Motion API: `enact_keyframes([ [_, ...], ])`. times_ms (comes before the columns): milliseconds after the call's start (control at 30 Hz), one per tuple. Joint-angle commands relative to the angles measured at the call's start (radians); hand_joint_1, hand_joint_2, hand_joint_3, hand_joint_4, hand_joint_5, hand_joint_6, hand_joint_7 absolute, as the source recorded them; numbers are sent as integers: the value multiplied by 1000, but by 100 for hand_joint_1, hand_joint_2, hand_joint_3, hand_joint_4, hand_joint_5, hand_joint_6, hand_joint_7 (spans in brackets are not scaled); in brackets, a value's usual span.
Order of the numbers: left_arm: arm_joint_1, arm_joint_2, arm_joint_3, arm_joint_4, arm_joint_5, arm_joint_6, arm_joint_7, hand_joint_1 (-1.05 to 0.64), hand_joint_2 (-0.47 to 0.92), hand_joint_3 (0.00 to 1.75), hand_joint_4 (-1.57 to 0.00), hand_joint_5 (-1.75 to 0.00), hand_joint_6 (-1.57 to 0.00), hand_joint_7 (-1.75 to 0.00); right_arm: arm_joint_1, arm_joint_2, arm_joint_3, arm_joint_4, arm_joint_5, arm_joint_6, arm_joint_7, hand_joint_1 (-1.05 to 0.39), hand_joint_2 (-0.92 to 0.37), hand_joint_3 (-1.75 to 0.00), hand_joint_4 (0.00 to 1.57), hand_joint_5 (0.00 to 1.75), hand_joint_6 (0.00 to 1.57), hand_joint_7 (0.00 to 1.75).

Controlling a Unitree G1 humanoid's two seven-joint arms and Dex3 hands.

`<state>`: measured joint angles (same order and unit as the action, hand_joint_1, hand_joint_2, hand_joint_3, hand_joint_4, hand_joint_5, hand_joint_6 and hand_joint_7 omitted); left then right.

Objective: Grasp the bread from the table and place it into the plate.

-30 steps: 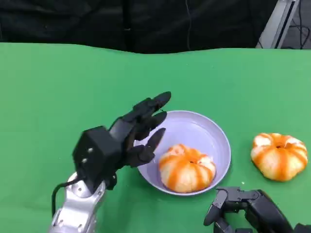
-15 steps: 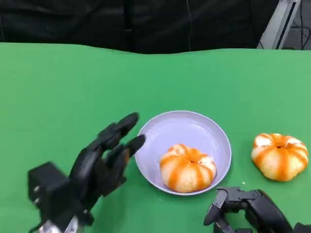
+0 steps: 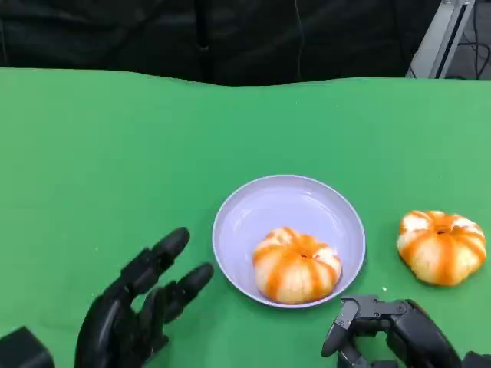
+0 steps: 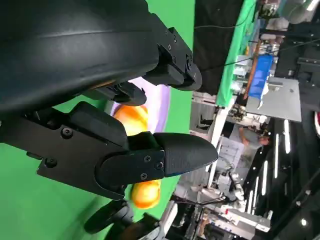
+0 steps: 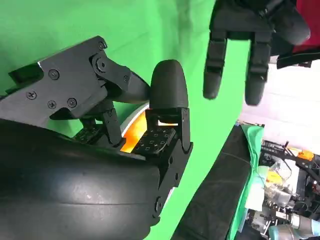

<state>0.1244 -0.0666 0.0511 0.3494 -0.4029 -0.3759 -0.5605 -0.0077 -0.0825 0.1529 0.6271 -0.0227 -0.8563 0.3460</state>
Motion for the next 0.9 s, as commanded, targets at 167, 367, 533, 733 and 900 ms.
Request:
enact_keyframes([
  [167, 23, 6, 23, 4, -21, -14, -43, -76, 92, 58, -62, -2, -47, -1, 0, -11, -8, 2, 7, -3, 2, -12, -63, -92, 81, 148, 85, 114],
  [367, 20, -2, 29, -9, -18, 2, -33, -49, 92, 31, -66, -2, -48, -1, -1, -12, -9, 4, 6, -8, 4, -12, -64, -92, 80, 147, 84, 114],
  [533, 14, -17, 28, -21, -6, 1, -16, -3, 92, 29, -66, -1, -57, -3, -2, -13, -10, 10, 5, -16, 4, -12, -63, -93, 80, 147, 84, 115],
  [733, 1, -30, 21, -22, 28, -8, 12, 9, 92, 39, -71, -2, -66, -4, -1, -15, -12, 5, 8, -8, 6, -13, -63, -93, 81, 147, 84, 115],
  [900, -8, -37, 14, -14, 62, -26, 31, 11, 92, 41, -74, -2, -68, -4, -1, -18, -13, 7, 11, -6, 11, -14, -63, -93, 80, 148, 84, 115],
])
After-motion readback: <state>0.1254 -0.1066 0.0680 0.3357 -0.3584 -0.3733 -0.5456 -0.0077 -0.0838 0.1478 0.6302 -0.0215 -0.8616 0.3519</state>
